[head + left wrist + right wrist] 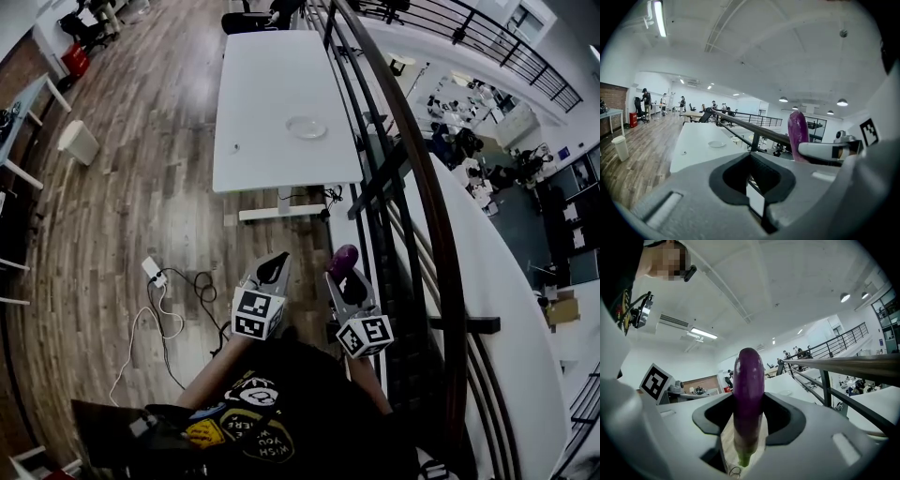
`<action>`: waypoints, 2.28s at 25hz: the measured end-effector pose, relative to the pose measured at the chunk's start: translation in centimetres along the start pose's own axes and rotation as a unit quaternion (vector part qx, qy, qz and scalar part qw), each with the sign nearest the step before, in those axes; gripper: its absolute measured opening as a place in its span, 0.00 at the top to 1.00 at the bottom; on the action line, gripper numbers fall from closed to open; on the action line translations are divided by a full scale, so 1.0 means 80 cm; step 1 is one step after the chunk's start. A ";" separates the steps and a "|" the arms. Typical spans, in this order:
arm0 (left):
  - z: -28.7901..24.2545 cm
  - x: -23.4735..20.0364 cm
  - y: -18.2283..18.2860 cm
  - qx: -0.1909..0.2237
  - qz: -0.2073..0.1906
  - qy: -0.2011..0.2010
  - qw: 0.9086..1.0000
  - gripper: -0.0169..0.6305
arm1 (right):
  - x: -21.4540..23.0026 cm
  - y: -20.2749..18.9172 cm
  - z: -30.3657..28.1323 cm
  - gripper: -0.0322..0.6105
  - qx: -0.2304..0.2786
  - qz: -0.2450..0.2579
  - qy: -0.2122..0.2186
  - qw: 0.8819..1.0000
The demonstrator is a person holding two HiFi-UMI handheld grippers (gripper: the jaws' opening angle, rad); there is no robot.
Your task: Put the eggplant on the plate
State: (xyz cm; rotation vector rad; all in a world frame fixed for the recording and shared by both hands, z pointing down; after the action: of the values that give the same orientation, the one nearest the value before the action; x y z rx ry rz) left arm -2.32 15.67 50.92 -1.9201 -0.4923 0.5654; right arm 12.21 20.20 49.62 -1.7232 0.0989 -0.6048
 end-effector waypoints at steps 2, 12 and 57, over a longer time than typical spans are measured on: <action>-0.015 -0.026 0.016 0.007 -0.001 0.001 1.000 0.97 | 0.011 0.004 -0.033 0.63 -0.006 0.008 -0.001 1.000; -0.092 -0.139 0.072 0.014 0.016 -0.016 1.000 0.97 | 0.016 0.041 -0.179 0.63 -0.006 0.023 -0.006 1.000; -0.494 -0.370 0.132 -0.067 0.092 0.026 0.993 0.97 | 0.435 -0.070 -0.719 0.63 -0.409 0.338 0.126 0.838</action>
State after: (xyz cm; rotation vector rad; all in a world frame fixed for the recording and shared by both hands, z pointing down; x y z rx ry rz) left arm -2.07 -33.89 60.31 -2.1177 -0.3291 0.6112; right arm 15.19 -42.88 73.40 -2.2090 1.2601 -0.2409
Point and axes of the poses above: the fingertips, and each gripper's own axes: z backward along the fingers, x to its right, y out of its top, the point moved 4 cm from there along z, backward along the fingers, and after that the axes turned 3 degrees about y, right-handed, at the moved point
